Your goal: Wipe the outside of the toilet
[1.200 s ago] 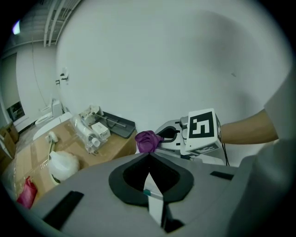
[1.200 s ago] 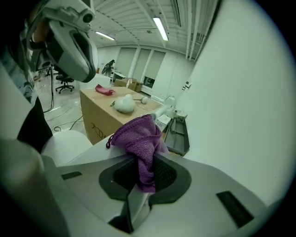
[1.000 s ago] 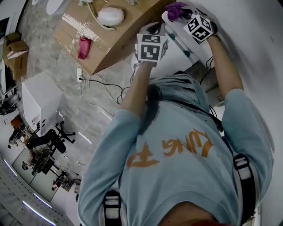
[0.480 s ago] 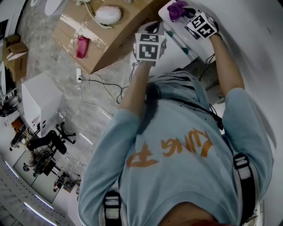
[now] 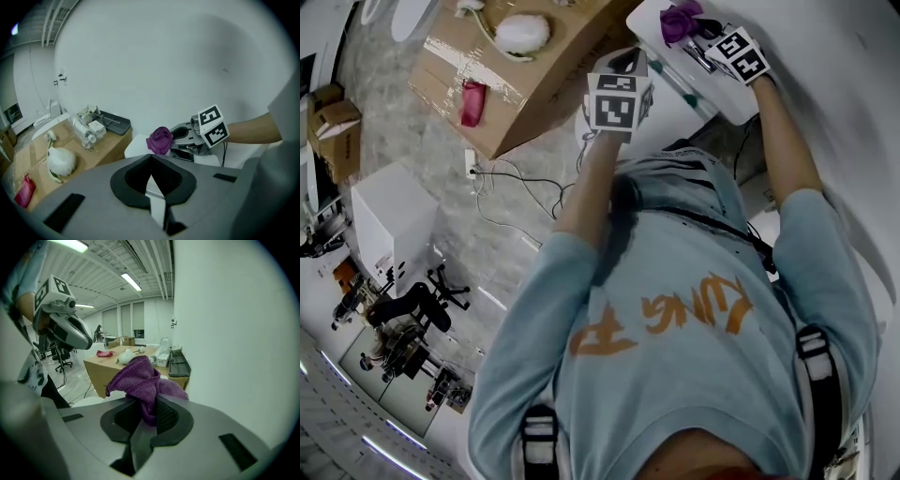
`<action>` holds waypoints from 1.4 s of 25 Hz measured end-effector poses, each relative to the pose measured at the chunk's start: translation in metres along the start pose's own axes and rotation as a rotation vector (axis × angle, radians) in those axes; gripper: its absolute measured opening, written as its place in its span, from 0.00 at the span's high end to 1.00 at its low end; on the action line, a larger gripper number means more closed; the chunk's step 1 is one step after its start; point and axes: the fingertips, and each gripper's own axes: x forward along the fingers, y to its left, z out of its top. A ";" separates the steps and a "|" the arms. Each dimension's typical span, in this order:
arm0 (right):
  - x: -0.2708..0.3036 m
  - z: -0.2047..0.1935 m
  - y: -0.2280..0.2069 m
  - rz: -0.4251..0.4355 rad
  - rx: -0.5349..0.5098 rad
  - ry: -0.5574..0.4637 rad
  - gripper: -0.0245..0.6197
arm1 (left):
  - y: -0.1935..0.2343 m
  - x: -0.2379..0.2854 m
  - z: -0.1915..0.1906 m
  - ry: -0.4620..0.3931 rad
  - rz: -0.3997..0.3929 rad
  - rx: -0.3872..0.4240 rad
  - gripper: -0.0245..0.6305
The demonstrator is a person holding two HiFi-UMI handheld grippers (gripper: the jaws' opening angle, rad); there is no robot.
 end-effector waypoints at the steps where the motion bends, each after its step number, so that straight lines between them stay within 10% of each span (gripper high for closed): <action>1: -0.003 -0.002 0.001 0.002 0.012 -0.002 0.86 | -0.002 0.000 0.000 0.000 -0.003 0.002 0.93; 35: -0.094 -0.067 0.021 -0.118 0.180 -0.004 0.86 | -0.061 0.006 -0.016 0.028 -0.122 0.057 0.93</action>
